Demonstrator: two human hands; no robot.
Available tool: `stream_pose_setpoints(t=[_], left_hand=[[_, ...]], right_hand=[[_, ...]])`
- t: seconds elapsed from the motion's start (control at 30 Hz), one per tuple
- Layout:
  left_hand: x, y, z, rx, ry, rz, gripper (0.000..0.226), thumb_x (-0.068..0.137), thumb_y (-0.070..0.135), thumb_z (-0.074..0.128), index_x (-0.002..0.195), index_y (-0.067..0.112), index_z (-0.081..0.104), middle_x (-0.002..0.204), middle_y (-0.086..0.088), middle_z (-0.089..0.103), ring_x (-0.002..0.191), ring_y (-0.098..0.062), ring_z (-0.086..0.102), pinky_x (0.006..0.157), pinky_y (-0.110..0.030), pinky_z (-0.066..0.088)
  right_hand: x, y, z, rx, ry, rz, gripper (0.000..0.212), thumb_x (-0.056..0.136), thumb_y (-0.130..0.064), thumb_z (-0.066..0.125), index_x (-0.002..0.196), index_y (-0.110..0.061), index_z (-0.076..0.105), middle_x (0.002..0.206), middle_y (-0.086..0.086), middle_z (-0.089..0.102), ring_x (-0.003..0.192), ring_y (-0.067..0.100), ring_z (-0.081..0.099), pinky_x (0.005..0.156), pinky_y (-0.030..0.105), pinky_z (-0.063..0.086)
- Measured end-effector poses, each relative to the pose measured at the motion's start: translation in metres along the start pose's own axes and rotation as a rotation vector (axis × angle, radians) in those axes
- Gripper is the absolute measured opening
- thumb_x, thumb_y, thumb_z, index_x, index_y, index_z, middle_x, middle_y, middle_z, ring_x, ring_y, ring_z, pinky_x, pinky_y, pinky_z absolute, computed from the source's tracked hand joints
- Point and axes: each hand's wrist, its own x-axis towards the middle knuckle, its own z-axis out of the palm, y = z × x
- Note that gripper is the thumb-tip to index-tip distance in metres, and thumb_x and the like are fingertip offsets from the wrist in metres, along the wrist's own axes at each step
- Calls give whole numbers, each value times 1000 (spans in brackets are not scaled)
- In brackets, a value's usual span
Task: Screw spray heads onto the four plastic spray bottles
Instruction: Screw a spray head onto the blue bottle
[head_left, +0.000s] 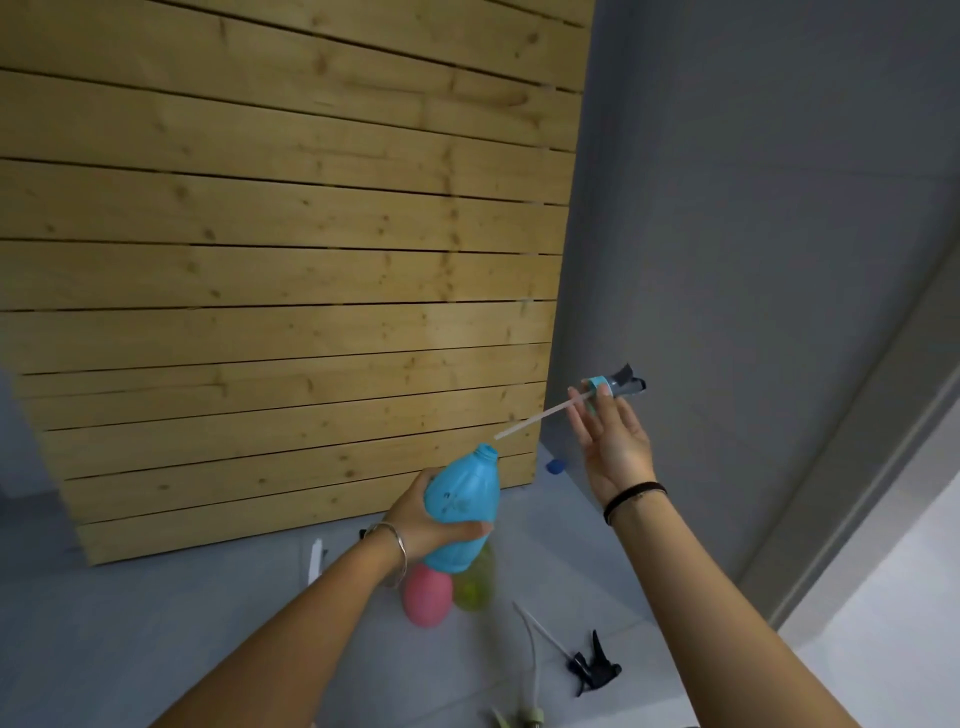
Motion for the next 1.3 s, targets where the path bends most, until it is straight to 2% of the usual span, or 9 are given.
stream_pose_setpoints(t=[0.1, 0.23, 0.33, 0.43, 0.53, 0.73, 0.93, 1.13, 1.3], left_hand=[[0, 0, 0, 16, -16, 3, 84, 36, 45, 87, 109, 38, 45, 107, 9, 63, 96, -10, 62, 69, -22, 53], [-1, 2, 2, 12, -40, 24, 80, 38, 44, 89, 106, 41, 46, 106, 10, 64, 94, -8, 63, 62, -17, 52], [1, 6, 5, 12, -31, 52, 77, 40, 44, 89, 106, 42, 49, 106, 10, 66, 94, -8, 65, 61, -17, 53], [2, 10, 6, 7, -15, 58, 76, 41, 45, 88, 107, 43, 50, 105, 9, 66, 93, -9, 65, 62, -19, 53], [2, 9, 2, 22, -30, 36, 76, 42, 44, 88, 109, 41, 52, 106, 9, 66, 94, -10, 65, 66, -22, 55], [2, 10, -3, -122, 72, -16, 91, 33, 55, 85, 115, 33, 53, 107, 6, 65, 89, -11, 67, 58, -20, 55], [10, 24, -6, -553, 171, -196, 69, 76, 63, 56, 116, 7, 62, 113, -16, 68, 106, -30, 65, 97, -50, 49], [5, 28, 2, -623, 71, -214, 52, 89, 49, 49, 134, 24, 40, 130, -11, 53, 112, -32, 58, 82, -48, 55], [5, 32, -1, -684, -53, -151, 56, 79, 35, 65, 127, 10, 55, 111, -6, 69, 102, -19, 65, 71, -28, 59]], right_hand=[[-1, 4, -1, -40, 13, -9, 16, 94, -16, 53, 106, -6, 56, 106, 9, 64, 106, 22, 64, 91, 29, 52], [-6, 20, -1, -336, -53, 59, 55, 88, -18, 62, 136, -3, 41, 110, 9, 68, 97, 15, 66, 81, 17, 54], [-8, 38, -2, -598, -185, 166, 64, 83, -24, 69, 138, -4, 42, 132, 12, 58, 115, 19, 60, 105, 33, 45], [-10, 44, -2, -720, -284, 197, 58, 81, -26, 71, 130, -2, 51, 124, 12, 64, 115, 21, 62, 105, 38, 46], [-10, 43, -4, -730, -382, 175, 39, 84, -17, 68, 117, -1, 60, 108, 13, 71, 97, 17, 69, 89, 26, 55], [-4, 49, -7, -647, -303, 191, 61, 83, -22, 68, 133, 4, 45, 130, 20, 59, 122, 31, 56, 109, 46, 40], [0, 56, -5, -504, -226, 165, 41, 88, -23, 62, 122, -2, 59, 122, 14, 67, 114, 22, 63, 104, 33, 45], [6, 62, -8, -364, -106, 202, 58, 87, -25, 64, 138, -4, 44, 134, 13, 57, 120, 23, 57, 108, 38, 41], [9, 56, -15, -369, -128, 245, 23, 88, -27, 62, 103, -10, 66, 121, 12, 67, 109, 20, 64, 96, 31, 48]])
